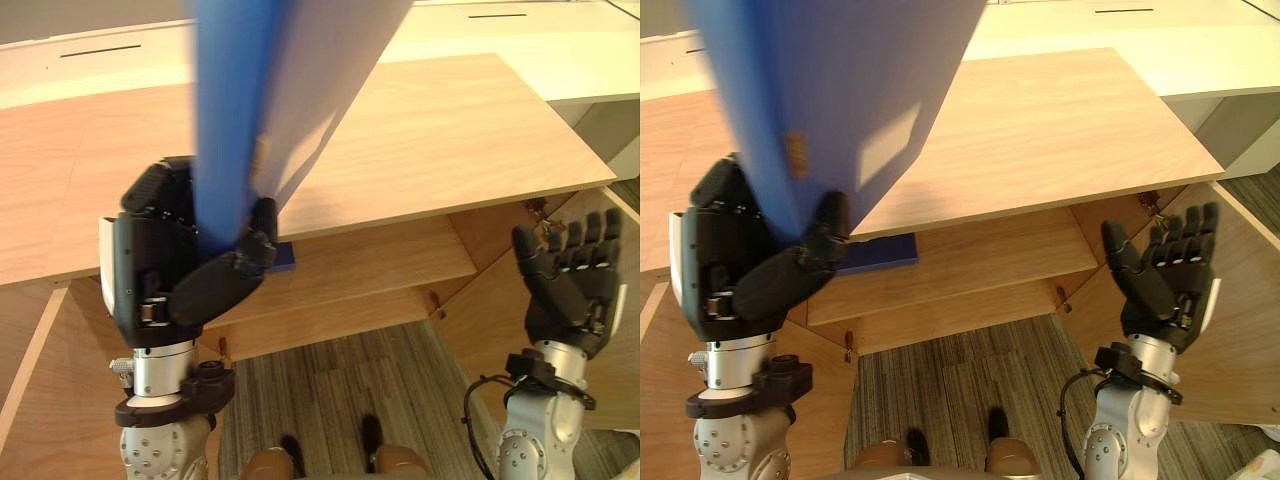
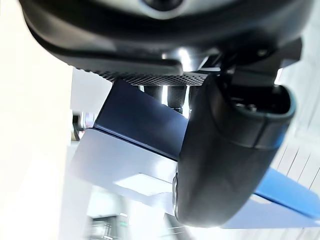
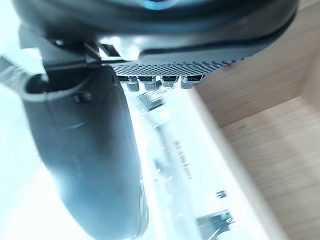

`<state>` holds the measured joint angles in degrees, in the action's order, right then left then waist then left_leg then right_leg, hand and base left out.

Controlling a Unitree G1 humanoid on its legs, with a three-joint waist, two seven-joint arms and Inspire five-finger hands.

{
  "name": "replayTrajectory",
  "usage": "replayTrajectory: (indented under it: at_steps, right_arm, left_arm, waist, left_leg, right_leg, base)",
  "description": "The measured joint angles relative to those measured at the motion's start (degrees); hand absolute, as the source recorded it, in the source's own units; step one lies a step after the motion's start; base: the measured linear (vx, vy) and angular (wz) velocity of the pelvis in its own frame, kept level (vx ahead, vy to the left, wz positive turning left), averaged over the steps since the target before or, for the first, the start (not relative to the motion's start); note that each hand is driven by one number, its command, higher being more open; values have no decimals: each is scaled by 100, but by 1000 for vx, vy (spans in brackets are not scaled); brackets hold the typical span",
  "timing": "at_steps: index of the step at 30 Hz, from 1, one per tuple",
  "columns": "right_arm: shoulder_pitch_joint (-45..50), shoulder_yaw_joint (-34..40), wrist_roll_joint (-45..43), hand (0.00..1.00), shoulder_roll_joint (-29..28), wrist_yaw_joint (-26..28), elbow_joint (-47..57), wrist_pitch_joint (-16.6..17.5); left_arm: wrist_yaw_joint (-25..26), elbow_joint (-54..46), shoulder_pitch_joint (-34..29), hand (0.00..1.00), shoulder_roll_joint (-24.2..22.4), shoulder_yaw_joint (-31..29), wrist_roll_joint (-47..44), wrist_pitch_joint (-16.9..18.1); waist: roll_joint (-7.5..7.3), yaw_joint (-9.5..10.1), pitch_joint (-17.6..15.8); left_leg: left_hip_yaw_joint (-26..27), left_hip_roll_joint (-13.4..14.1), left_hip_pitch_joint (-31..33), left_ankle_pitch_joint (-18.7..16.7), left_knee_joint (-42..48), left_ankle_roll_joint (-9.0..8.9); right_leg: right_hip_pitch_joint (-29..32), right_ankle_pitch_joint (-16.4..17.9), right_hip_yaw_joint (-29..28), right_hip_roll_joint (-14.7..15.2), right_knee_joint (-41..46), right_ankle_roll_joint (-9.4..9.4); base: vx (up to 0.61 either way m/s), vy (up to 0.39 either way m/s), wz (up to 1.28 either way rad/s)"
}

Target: Walk over to the cabinet, pick up the folder, carry it to the office cabinet, place the folder inside the office cabinet, then close the office cabinet door

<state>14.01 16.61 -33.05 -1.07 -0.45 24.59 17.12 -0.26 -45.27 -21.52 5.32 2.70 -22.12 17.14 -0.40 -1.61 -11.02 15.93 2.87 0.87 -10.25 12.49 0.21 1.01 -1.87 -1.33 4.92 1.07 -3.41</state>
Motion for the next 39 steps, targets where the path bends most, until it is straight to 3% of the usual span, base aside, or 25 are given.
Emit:
replayTrajectory:
  at_steps: [7,13,25,31,39]
  right_arm:
    - [-697,-1305,-62,100,980,482,240,15]
    - [-1460,-2167,-101,100,1590,1007,-542,-78]
    - [-2250,-2740,-577,100,2326,1055,-1417,-197]
    - [-2255,-2698,-606,100,2247,1108,-1485,-225]
    - [-1754,-1905,-326,100,1379,983,-1822,-310]
  left_arm:
    - [-682,1,51,0,153,367,-1423,-59]
    - [-1314,15,196,0,645,837,-2062,-234]
    - [-1368,510,200,0,845,800,-3008,-302]
    - [-1373,602,129,0,881,780,-3114,-319]
    - [-1489,1251,-235,0,544,564,-2648,-642]
  waist:
    - [49,12,307]
    - [36,91,469]
    - [38,197,617]
    - [35,237,620]
    - [28,240,623]
  left_leg:
    - [24,-78,-83,73,-139,34]
    - [-129,-167,-251,253,-409,42]
    - [-191,-225,-347,454,-624,49]
    - [-292,-272,-373,578,-780,56]
    - [-380,-367,-502,792,-1173,92]
  right_leg:
    - [-14,-2,5,51,-1,-3]
    - [-141,-5,144,100,1,-6]
    - [-189,-39,197,147,-2,-46]
    - [-197,-53,295,177,-8,-49]
    - [-196,-59,370,238,-19,-58]
  base:
    - [-19,4,0]
    - [-40,-14,14]
    - [-52,-12,3]
    - [-30,-12,9]
    - [-34,0,6]
